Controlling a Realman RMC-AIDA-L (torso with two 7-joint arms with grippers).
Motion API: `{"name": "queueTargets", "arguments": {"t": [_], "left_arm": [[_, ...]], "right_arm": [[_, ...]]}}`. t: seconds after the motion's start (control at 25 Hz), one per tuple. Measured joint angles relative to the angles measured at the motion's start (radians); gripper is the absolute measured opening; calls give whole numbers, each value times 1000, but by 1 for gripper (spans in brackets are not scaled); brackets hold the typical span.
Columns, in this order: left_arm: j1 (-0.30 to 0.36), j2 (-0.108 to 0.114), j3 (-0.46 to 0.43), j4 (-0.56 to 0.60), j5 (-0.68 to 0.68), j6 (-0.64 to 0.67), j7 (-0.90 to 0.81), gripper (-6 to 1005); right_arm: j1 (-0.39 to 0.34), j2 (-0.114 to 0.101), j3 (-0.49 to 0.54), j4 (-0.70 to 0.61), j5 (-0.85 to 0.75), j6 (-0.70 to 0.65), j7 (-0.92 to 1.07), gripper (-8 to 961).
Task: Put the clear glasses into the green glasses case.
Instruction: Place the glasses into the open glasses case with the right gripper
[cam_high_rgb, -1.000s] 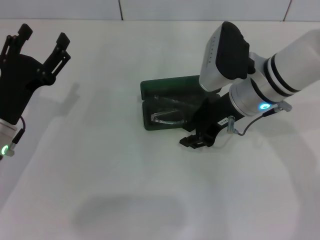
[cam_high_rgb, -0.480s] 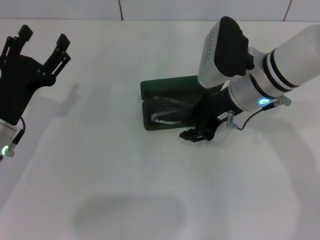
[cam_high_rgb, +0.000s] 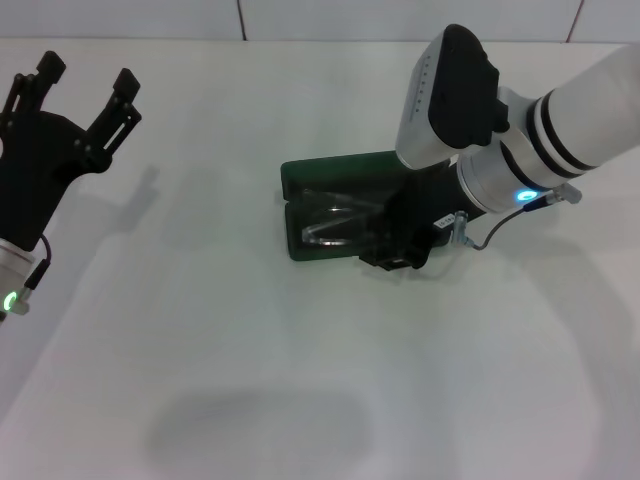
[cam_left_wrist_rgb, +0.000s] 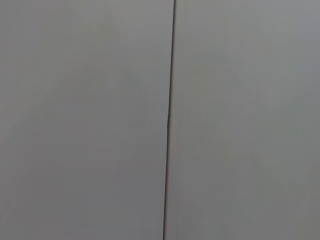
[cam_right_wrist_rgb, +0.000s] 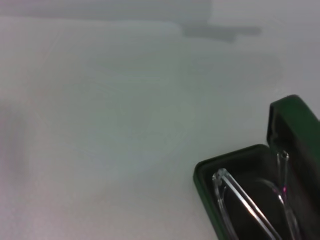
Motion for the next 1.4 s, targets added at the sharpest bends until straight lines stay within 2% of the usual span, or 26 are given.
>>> {"name": "queueTargets", "arguments": {"t": [0.28, 0.4, 0.56, 0.84, 0.96, 1.4], "left_arm": [[0, 0, 0, 0, -4, 0, 0, 881], [-1, 0, -1, 0, -5, 0, 1, 881], [-1, 0, -2, 0, -5, -1, 2, 881], [3, 1, -2, 0, -6, -2, 2, 881], [3, 1, -2, 0, -6, -2, 0, 881], [-2, 3, -1, 0, -1, 0, 0, 881]], "right_arm": [[-7, 1, 0, 0, 2, 26, -4, 438], [-12, 1, 1, -16, 10, -9, -5, 440], [-45, -1, 6, -99, 10, -81, -3, 441], [-128, -5, 62, -233, -31, -83, 7, 445], [-135, -3, 95, -233, -65, -59, 27, 446], [-112, -1, 92, -192, -68, -44, 29, 451]]}}
